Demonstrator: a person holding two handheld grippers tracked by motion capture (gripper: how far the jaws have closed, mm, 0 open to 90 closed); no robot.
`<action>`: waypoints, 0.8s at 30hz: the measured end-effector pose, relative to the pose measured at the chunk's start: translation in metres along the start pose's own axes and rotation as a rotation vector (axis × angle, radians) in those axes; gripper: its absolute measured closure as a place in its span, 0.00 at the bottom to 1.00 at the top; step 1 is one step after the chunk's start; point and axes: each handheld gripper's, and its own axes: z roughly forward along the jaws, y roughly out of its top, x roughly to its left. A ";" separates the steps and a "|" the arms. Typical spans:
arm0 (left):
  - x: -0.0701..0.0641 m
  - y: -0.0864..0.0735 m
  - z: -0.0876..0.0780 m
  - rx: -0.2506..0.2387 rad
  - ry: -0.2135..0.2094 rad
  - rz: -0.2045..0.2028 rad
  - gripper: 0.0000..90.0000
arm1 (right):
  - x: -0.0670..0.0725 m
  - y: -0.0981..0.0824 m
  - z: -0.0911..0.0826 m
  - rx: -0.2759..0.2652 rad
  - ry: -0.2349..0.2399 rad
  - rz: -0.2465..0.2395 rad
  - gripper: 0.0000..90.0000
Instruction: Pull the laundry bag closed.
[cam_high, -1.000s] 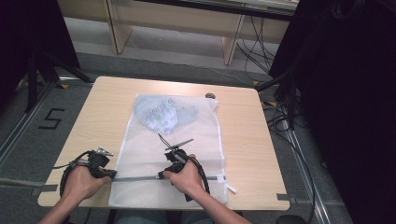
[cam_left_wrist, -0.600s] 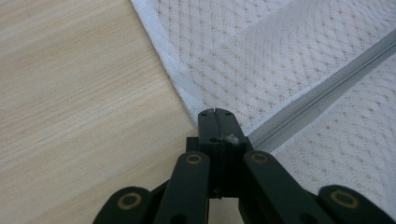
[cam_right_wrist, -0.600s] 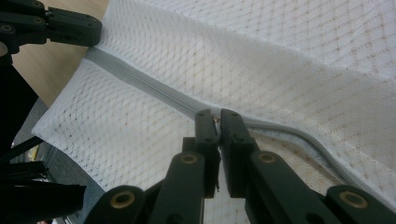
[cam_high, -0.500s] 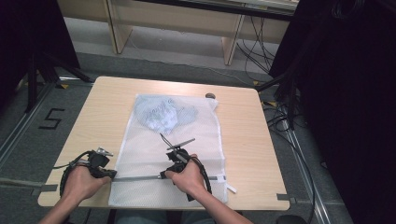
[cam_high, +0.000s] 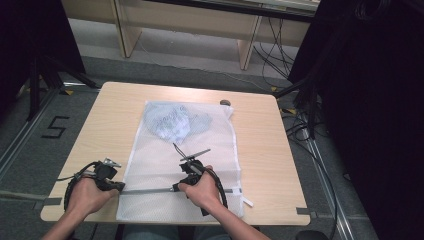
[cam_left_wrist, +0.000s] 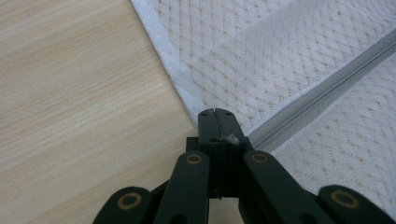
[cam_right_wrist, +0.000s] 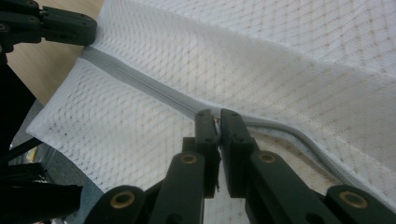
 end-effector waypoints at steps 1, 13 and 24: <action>0.000 0.000 0.000 0.002 -0.002 0.002 1.00 | -0.001 0.000 0.000 -0.003 0.004 -0.008 0.97; 0.000 0.000 0.000 0.001 -0.008 -0.005 1.00 | -0.003 -0.001 -0.003 -0.009 0.005 -0.008 0.97; 0.001 0.000 -0.001 0.018 -0.013 0.012 1.00 | -0.006 -0.003 -0.005 -0.017 0.001 -0.002 0.97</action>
